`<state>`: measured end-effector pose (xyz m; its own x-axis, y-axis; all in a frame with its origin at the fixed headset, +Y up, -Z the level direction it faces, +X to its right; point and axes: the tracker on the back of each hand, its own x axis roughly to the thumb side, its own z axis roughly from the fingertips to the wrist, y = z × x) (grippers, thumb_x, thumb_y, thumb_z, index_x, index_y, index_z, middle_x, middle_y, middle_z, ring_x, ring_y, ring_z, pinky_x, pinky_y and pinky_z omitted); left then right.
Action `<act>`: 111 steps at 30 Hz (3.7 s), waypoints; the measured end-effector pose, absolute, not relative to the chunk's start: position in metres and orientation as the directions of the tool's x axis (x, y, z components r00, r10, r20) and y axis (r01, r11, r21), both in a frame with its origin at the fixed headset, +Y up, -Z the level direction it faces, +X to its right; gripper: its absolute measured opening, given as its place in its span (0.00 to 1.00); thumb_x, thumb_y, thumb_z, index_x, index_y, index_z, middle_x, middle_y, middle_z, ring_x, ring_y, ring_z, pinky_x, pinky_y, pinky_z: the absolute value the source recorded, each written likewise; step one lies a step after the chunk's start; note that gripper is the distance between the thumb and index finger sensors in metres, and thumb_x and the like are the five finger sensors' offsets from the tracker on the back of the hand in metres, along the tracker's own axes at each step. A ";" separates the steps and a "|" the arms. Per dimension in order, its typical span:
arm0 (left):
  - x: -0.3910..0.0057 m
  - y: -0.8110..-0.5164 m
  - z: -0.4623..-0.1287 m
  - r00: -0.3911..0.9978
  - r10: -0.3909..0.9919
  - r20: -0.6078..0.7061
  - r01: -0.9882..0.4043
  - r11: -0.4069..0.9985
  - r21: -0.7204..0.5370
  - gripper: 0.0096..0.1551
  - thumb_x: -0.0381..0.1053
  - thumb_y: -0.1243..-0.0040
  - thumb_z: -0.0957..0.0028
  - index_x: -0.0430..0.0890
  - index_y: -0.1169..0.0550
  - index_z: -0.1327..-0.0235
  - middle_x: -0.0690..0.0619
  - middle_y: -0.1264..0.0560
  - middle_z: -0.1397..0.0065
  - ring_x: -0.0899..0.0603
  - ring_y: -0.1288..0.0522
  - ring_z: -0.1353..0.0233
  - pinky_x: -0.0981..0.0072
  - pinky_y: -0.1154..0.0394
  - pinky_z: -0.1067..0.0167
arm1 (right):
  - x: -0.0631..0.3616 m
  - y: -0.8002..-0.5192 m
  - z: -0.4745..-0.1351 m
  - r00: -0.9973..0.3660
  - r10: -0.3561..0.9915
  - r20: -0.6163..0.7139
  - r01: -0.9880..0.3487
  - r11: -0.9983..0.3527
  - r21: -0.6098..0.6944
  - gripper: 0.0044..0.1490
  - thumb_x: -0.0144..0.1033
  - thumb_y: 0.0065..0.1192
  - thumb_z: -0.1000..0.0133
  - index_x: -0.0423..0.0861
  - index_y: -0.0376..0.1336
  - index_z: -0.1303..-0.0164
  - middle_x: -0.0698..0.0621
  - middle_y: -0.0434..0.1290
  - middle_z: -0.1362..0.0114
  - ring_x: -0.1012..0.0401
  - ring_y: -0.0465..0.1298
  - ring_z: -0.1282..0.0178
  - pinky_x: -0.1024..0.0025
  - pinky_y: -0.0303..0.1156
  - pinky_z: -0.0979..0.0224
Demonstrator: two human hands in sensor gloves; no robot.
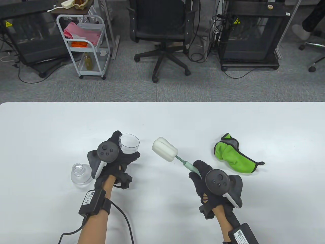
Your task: Brush the shaker cup with the cup brush
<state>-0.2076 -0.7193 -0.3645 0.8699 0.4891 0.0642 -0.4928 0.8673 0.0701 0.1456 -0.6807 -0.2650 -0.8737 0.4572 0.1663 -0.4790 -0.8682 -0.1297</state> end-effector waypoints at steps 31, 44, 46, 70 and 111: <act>-0.127 -0.669 -0.250 0.845 -0.031 0.534 -0.059 0.987 0.150 0.72 0.72 0.16 0.79 0.49 0.39 0.23 0.51 0.28 0.21 0.37 0.19 0.28 0.33 0.25 0.36 | 0.075 -0.676 -0.245 -0.884 0.077 0.461 -0.110 -0.993 -0.047 0.34 0.54 0.57 0.56 0.57 0.69 0.39 0.53 0.85 0.55 0.57 0.84 0.73 0.65 0.85 0.72; -0.130 -0.676 -0.249 0.817 -0.173 0.550 0.070 0.977 0.204 0.71 0.72 0.16 0.78 0.54 0.42 0.22 0.53 0.30 0.19 0.39 0.19 0.25 0.34 0.27 0.32 | 0.088 -0.675 -0.243 -0.873 0.145 0.466 -0.221 -0.969 -0.111 0.34 0.55 0.57 0.56 0.53 0.71 0.42 0.53 0.86 0.64 0.59 0.82 0.81 0.69 0.82 0.83; -0.131 -0.675 -0.249 0.820 -0.159 0.550 0.056 0.978 0.199 0.71 0.72 0.16 0.78 0.54 0.41 0.23 0.53 0.30 0.20 0.40 0.18 0.26 0.35 0.26 0.33 | 0.088 -0.678 -0.245 -0.884 0.114 0.454 -0.187 -0.975 -0.120 0.34 0.56 0.57 0.56 0.54 0.71 0.42 0.53 0.86 0.64 0.59 0.82 0.81 0.68 0.82 0.82; -0.133 -0.680 -0.246 0.816 -0.201 0.542 0.088 0.970 0.226 0.71 0.72 0.16 0.79 0.54 0.41 0.23 0.54 0.29 0.20 0.41 0.19 0.25 0.36 0.26 0.32 | 0.098 -0.681 -0.251 -0.882 0.177 0.437 -0.193 -0.981 0.009 0.34 0.55 0.56 0.55 0.54 0.71 0.41 0.54 0.85 0.65 0.58 0.82 0.81 0.67 0.82 0.81; -0.118 -0.673 -0.237 0.789 -0.221 0.573 0.078 0.962 0.263 0.72 0.72 0.17 0.78 0.54 0.42 0.23 0.54 0.30 0.20 0.41 0.20 0.25 0.36 0.26 0.34 | 0.076 -0.669 -0.235 -0.832 0.186 0.522 -0.200 -0.979 0.031 0.35 0.45 0.68 0.56 0.47 0.68 0.38 0.51 0.85 0.59 0.56 0.83 0.77 0.68 0.83 0.80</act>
